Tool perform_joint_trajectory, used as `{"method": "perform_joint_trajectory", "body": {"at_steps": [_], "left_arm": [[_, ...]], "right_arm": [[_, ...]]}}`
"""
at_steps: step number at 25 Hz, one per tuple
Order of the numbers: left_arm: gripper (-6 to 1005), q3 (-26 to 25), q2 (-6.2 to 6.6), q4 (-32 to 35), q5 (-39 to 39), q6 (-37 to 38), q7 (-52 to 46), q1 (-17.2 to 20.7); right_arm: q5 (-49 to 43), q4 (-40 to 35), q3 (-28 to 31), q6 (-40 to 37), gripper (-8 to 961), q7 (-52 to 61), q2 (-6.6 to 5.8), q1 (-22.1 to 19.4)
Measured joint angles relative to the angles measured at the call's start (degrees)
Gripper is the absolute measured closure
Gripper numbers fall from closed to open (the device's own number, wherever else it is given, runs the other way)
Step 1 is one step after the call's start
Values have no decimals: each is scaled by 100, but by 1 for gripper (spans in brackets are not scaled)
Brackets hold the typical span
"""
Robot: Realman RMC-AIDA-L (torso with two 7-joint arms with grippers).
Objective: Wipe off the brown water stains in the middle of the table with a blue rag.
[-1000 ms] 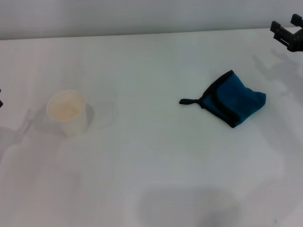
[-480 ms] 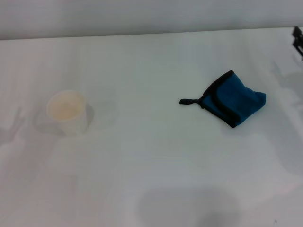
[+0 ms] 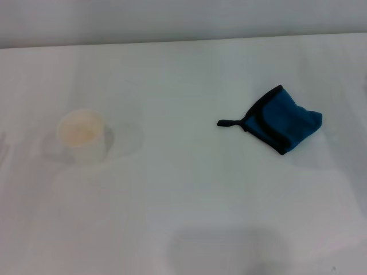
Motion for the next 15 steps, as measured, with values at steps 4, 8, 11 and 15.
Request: {"method": "perform_joint_trajectory", "body": {"at_steps": [4, 8, 11, 15], "left_arm": [[122, -164, 3, 7, -10, 121, 0, -34], [122, -218, 13, 7, -11, 307, 0, -94], [122, -220, 13, 7, -11, 309, 0, -98], [122, -220, 12, 6, -51, 324, 0, -77]], "right_arm": [[-8, 115, 4, -61, 289, -207, 10, -33], [-2, 155, 12, -100, 289, -363, 7, -80], [4, 132, 18, -135, 289, -371, 3, -93], [7, 105, 27, -221, 289, -373, -2, -93]]}}
